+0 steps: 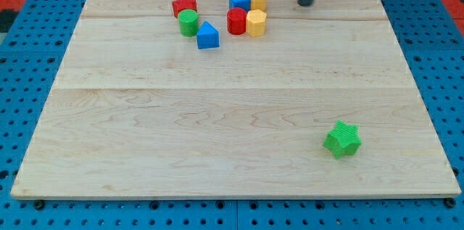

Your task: Push the yellow hexagon with the blue cube towards the green star

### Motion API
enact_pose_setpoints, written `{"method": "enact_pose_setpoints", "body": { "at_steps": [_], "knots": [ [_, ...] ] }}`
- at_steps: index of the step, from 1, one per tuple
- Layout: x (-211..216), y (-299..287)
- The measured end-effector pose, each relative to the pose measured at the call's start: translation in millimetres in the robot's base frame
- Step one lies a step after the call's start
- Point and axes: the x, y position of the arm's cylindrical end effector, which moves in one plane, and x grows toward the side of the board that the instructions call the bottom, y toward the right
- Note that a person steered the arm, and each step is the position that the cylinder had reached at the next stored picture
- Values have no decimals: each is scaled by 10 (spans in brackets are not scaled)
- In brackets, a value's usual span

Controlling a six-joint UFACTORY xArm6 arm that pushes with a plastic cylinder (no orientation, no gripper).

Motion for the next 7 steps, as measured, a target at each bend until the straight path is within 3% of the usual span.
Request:
{"method": "enact_pose_setpoints", "body": {
  "at_steps": [1, 2, 6, 7],
  "knots": [
    [-133, -570],
    [24, -1253],
    [1267, -857],
    [1390, -544]
  ]
}}
